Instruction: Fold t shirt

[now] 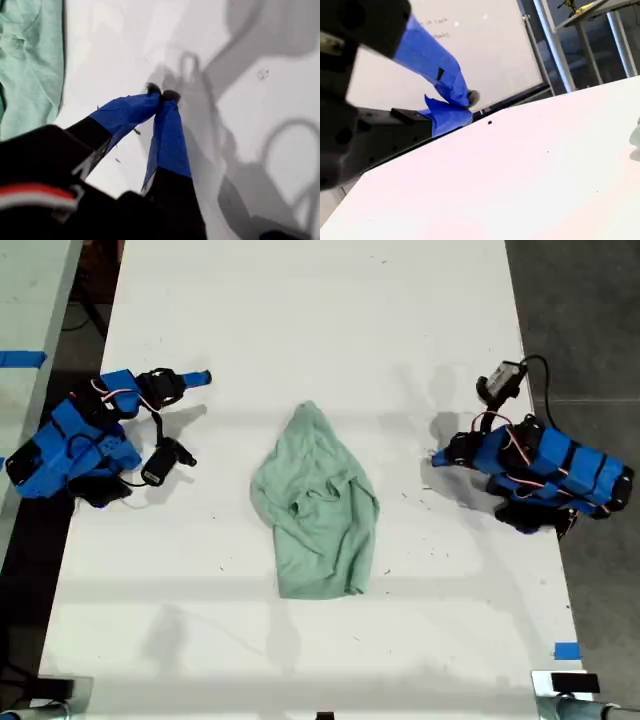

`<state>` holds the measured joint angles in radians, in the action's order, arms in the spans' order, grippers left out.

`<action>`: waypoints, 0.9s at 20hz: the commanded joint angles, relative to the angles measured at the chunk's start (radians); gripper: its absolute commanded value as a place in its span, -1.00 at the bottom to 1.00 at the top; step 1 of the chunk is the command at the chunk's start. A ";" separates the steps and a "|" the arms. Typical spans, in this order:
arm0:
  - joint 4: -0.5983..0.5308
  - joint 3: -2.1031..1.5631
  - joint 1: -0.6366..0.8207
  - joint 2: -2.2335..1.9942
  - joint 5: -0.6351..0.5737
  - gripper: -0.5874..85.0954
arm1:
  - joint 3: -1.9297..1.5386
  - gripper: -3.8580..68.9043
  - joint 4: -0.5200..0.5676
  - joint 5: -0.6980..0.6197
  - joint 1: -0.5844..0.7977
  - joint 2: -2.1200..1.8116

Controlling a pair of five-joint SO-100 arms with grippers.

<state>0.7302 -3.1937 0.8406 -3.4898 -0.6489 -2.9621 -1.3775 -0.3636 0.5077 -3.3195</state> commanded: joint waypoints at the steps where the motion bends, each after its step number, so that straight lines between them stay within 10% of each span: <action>1: -0.067 0.405 -0.153 0.719 0.080 -0.99 | 0.324 -0.88 0.135 0.041 -0.132 0.442; 6: 0.371 1.335 -0.581 1.476 0.459 -0.99 | 0.874 -0.89 0.075 0.184 -0.460 0.968; 12: 0.545 1.882 -0.974 1.871 0.729 -0.90 | 1.654 -0.92 -0.167 0.413 -0.775 1.727; 18: 0.658 2.138 -1.163 2.249 0.894 -0.56 | 1.907 -0.26 -0.307 0.584 -0.922 1.959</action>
<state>1.3821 -1.1305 -0.2884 -1.2471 0.2102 -1.1490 -1.6521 0.1825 -0.3804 -1.3729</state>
